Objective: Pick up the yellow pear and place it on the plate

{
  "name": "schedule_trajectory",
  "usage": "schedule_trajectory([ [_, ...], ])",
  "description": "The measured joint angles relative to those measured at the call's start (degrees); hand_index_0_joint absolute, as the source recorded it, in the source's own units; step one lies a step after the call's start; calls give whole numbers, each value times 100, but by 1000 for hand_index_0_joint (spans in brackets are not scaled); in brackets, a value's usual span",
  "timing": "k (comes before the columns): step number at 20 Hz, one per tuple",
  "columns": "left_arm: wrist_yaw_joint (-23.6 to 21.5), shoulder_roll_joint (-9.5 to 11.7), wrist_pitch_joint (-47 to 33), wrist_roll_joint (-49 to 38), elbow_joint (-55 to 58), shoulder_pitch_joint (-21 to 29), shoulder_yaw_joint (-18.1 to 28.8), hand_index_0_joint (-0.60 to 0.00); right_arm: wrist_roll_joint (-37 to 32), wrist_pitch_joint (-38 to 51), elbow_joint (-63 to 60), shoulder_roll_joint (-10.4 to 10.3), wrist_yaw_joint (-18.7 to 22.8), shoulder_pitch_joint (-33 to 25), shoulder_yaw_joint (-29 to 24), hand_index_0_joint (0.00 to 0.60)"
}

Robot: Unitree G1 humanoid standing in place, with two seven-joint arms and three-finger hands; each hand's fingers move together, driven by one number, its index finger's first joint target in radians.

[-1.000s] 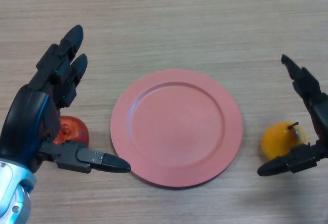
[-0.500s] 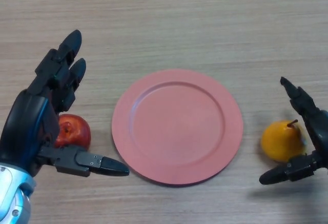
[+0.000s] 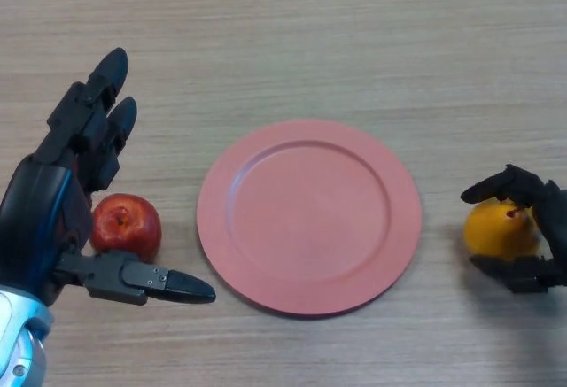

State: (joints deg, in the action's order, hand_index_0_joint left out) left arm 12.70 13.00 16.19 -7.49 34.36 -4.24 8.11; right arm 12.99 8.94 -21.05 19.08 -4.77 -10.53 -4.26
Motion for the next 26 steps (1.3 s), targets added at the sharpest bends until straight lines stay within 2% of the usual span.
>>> schedule_trajectory([
  [1, -81, -1, -20, 0, -2, 6, 6, 0, -1144, -1009, 928, -235, -263, 145, -77, 600],
  [2, -81, -2, -34, 0, -2, 10, 2, 0, -1579, -1635, 1504, -345, -274, 194, -65, 600],
  [5, -81, -5, -34, 0, -2, 11, 0, 0, -2100, -2886, 2740, -449, -184, 182, 89, 600],
  [8, -81, -5, -34, -3, -1, 22, 10, 0, -1832, -3001, 2978, -634, -48, -4, 541, 600],
  [9, -81, -5, -34, -3, 0, 23, 9, 0, -1617, -3001, 2976, -766, -6, -100, 797, 600],
  [10, -81, -5, -34, -5, 0, 24, 10, 0, -1585, -2991, 2956, -803, 18, -165, 1023, 600],
  [12, -80, -5, -34, -53, 13, 34, 19, 0, -1559, -2678, 2540, -824, 34, -350, 1567, 600],
  [15, -80, -4, -34, -88, 41, 32, 78, 0, -1514, -2312, 1753, -827, 375, -485, 2199, 600],
  [18, -80, -4, -33, -88, 65, 24, 149, 0, -1196, -2018, 1137, -823, 493, -608, 2476, 600],
  [20, -79, -4, -32, -88, 116, 3, 158, 0, -527, -2036, 830, -824, 556, -690, 2547, 600],
  [22, -78, -4, -32, -88, 116, -22, 158, 0, -412, -2125, 813, -820, 556, -732, 2543, 400],
  [23, -78, -4, -32, -87, 116, -24, 158, 0, -413, -2125, 827, -820, 555, -753, 2543, 247],
  [24, -78, -4, -32, -87, 116, -34, 158, 0, -415, -2129, 859, -820, 554, -756, 2543, 150],
  [25, -77, -5, -31, -87, 118, -61, 158, 0, -451, -2223, 1033, -820, 535, -753, 2543, 0],
  [26, -75, -5, -31, -85, 122, -75, 158, 0, -453, -2382, 1270, -820, 495, -752, 2542, 0],
])
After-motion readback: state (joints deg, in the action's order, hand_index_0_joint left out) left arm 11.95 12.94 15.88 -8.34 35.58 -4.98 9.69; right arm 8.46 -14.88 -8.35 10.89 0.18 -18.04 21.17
